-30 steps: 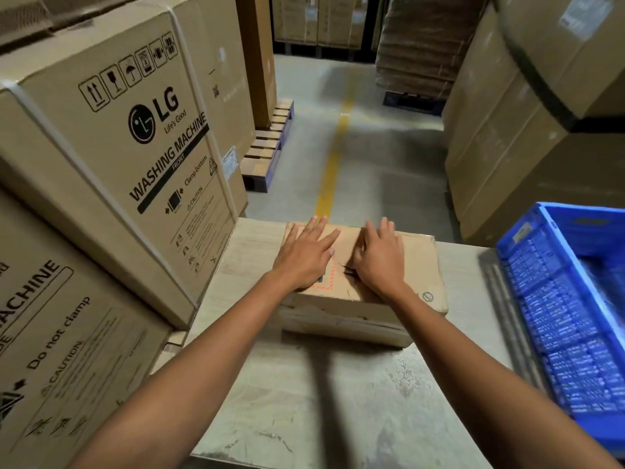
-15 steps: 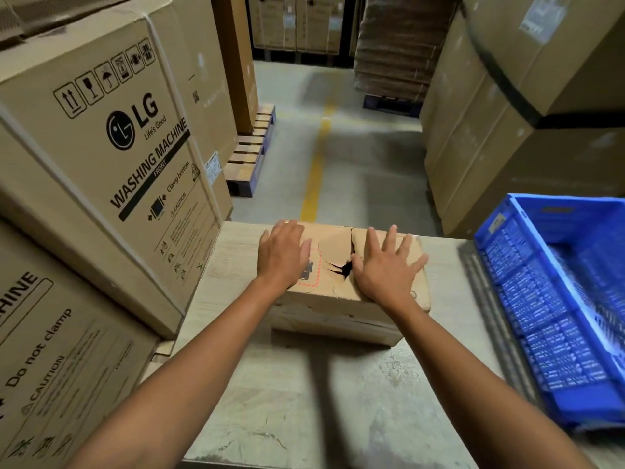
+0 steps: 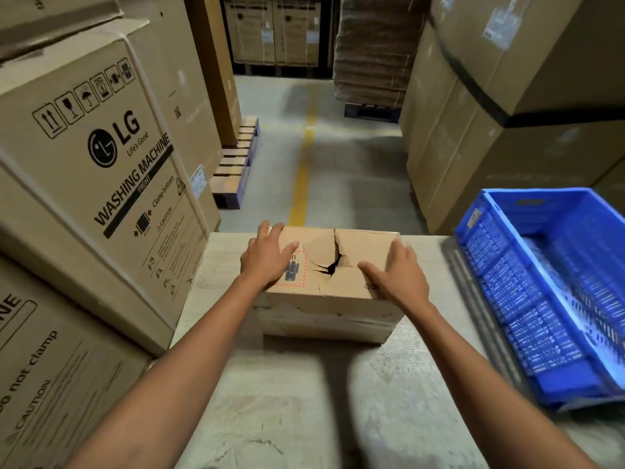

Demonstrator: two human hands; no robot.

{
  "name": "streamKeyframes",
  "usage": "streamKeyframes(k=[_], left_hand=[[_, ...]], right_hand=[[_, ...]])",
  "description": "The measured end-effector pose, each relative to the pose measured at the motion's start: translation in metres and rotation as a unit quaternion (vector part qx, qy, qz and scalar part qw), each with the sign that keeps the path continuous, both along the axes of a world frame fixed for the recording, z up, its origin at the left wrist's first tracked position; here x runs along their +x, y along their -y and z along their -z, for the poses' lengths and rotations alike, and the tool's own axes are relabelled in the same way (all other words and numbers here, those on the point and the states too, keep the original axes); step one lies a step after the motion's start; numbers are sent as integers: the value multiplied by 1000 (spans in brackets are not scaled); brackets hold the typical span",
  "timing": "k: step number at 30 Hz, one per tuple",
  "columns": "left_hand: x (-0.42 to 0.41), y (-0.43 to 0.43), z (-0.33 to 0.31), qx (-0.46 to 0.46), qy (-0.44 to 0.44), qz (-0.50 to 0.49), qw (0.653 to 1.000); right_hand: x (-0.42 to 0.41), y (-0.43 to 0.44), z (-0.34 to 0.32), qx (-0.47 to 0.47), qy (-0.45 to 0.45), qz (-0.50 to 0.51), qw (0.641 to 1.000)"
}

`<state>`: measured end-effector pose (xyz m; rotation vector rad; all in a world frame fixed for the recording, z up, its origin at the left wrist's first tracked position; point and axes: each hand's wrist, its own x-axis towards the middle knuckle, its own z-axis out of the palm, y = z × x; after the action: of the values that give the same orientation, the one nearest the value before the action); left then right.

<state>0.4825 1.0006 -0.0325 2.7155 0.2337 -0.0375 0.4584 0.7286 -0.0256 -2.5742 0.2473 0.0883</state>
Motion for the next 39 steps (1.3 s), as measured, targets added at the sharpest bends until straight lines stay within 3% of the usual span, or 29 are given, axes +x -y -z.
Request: streamKeyframes(k=[5, 9, 18, 23, 26, 29, 31, 35, 37, 39], left_hand=[[-13, 14, -7, 9, -42, -89, 995], [-23, 26, -13, -20, -18, -107, 994], [-47, 39, 13, -181, 38, -202, 962], [-60, 9, 31, -163, -53, -192, 966], [-60, -20, 9, -198, 63, -153, 966], [-50, -30, -44, -376, 169, -156, 898], [-37, -37, -75, -491, 110, -160, 849], [-38, -38, -103, -617, -86, -105, 775], [-44, -27, -102, -641, -97, -75, 757], [-49, -15, -99, -645, -65, -77, 758]], right_hand=[[-15, 1, -1, 162, 3, 142, 977], [-13, 9, -9, 201, 36, 163, 965], [10, -11, -83, 108, 160, 107, 975], [4, -54, -99, 23, 212, 16, 977], [-4, -72, -99, 37, 259, -58, 963], [-9, -88, -94, 79, 304, -153, 937], [-15, -101, -88, 128, 294, -189, 928], [-22, -112, -77, 206, 236, -58, 948], [-24, -104, -78, 271, 175, 18, 946], [-25, -93, -77, 312, 143, 24, 939]])
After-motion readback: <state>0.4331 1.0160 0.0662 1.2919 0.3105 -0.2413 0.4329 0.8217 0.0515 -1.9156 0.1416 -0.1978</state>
